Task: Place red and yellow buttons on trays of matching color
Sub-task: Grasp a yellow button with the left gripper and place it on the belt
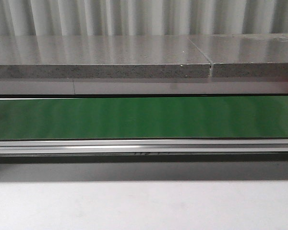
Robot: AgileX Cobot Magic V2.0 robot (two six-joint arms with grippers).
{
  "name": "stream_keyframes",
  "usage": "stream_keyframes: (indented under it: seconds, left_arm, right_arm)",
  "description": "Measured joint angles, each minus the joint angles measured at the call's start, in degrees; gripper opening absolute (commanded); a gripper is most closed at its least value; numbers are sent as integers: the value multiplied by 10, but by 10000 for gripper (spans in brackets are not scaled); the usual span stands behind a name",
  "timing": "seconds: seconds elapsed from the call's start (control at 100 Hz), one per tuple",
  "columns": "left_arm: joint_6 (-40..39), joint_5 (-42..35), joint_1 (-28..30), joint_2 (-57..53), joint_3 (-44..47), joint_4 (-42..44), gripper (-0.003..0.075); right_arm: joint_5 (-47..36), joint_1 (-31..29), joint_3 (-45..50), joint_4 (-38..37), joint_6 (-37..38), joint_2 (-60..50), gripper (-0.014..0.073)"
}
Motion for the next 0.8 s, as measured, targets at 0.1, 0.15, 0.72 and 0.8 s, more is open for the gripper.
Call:
stream_keyframes:
  seconds: [0.1,0.15,0.72,0.8]
  left_arm:
    - [-1,-10,0,11,0,-2,512]
    - [-1,-14,0,15,0,-2,511]
    - [-1,-29,0,19,-2,-2,246]
    - [3,-23,0,14,-2,-2,240]
  right_arm:
    - [0,0,0,0,0,0,-88]
    - [0,0,0,0,0,0,-88]
    - [0,0,0,0,0,0,-88]
    - [0,0,0,0,0,0,-88]
